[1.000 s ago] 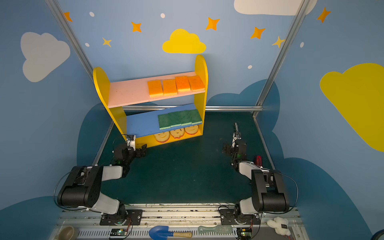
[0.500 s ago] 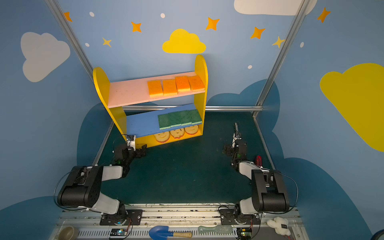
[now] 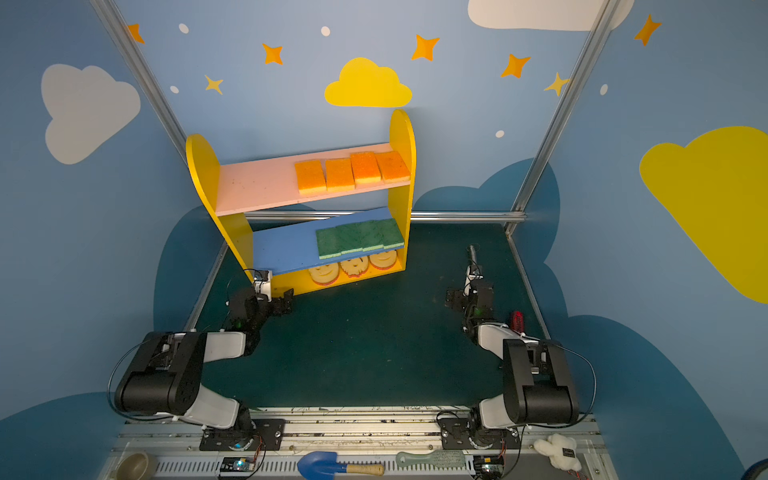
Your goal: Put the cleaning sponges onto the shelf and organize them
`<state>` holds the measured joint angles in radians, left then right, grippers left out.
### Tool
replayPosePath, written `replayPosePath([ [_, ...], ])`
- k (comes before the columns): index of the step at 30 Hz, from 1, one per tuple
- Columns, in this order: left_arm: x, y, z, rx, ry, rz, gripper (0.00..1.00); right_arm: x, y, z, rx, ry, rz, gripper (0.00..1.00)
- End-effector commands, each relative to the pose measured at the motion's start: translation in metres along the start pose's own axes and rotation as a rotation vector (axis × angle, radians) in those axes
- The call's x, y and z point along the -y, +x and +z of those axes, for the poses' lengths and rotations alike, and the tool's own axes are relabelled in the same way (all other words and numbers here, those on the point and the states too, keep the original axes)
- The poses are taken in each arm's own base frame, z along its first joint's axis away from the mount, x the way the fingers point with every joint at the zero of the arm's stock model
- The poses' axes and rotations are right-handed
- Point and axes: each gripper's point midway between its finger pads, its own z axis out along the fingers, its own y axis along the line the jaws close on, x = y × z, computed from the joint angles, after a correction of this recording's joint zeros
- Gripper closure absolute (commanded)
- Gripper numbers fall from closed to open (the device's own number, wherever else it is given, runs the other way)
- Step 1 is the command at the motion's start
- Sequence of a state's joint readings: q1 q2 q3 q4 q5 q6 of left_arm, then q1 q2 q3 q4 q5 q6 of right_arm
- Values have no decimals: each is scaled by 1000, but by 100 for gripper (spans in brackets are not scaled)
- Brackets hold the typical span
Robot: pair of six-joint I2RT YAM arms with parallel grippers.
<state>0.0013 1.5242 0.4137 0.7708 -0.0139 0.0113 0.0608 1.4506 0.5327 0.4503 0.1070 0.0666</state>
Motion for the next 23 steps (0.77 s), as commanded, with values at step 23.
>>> replayPosePath([
  [23,-3,0,-1,6,-18,0,0,-3,4,1,-23,-31,6,3],
])
